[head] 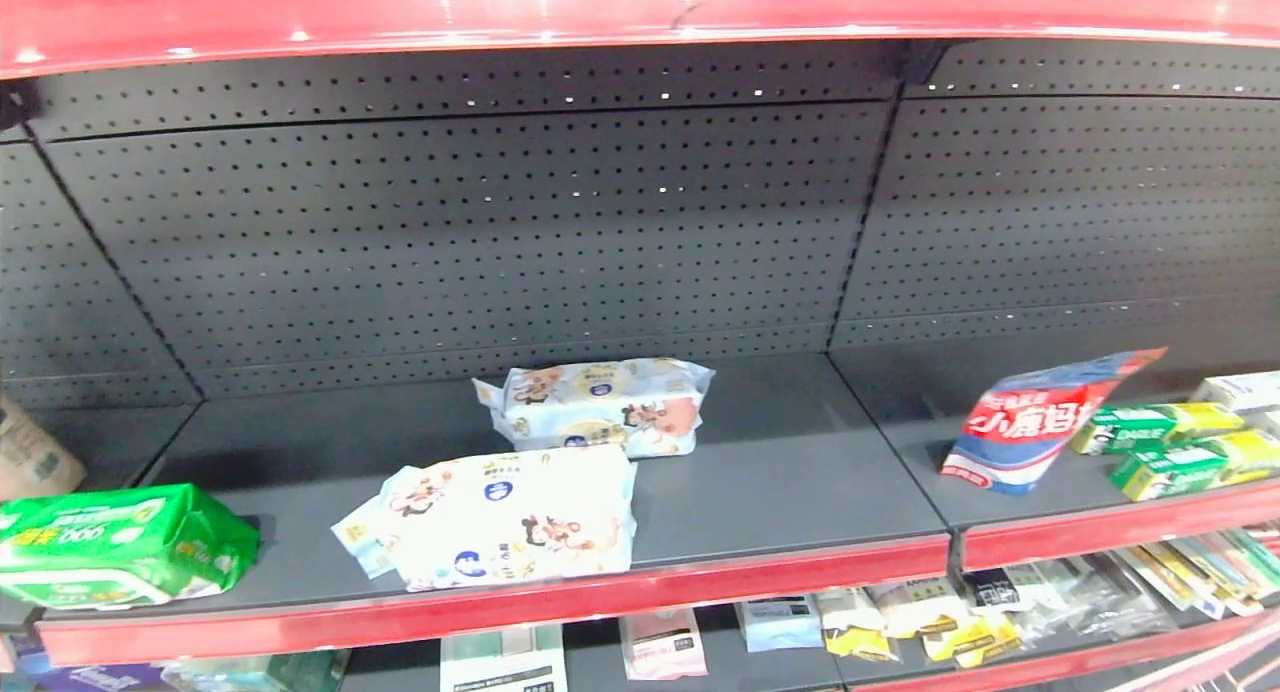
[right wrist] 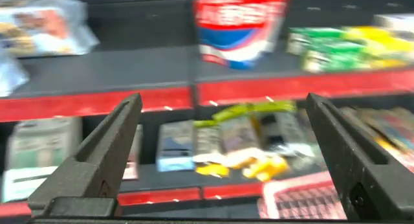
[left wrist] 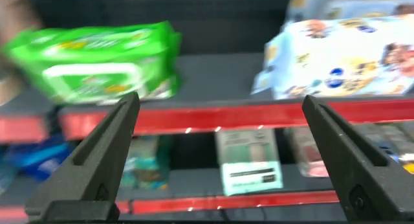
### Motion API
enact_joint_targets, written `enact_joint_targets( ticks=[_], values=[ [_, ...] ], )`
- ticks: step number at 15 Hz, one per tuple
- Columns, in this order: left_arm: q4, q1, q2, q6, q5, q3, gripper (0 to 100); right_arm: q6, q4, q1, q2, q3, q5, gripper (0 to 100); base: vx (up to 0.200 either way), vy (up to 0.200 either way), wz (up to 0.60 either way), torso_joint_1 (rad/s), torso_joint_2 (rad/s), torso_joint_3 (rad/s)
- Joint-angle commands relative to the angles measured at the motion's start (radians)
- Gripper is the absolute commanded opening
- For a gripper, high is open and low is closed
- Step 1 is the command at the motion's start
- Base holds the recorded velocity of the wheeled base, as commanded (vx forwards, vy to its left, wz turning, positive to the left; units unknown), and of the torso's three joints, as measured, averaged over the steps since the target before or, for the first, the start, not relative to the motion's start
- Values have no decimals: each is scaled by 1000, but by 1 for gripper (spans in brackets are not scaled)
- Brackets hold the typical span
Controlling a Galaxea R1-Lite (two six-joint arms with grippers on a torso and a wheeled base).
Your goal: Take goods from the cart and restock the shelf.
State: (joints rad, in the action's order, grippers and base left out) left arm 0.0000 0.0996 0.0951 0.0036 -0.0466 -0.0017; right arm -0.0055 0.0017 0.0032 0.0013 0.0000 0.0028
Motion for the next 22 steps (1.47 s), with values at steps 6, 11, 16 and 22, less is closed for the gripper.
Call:
enact_joint_targets(
  ticks=[6, 11, 16, 22],
  values=[
    [0, -72, 8, 6, 5, -1, 100, -1, 0, 0, 2, 0, -1, 100, 0, 0, 0, 0, 0, 0],
    [-3, -29, 17, 9, 50, -32, 100, -1, 0, 0, 0, 0, -1, 100, 0, 0, 0, 0, 0, 0],
    [0, -24, 676, -54, 125, -541, 100, -1, 0, 0, 0, 0, -1, 100, 0, 0, 0, 0, 0, 0],
    [-14, -41, 933, 52, 183, -478, 100, -1, 0, 1, 2, 0, -1, 100, 0, 0, 0, 0, 0, 0]
  ],
)
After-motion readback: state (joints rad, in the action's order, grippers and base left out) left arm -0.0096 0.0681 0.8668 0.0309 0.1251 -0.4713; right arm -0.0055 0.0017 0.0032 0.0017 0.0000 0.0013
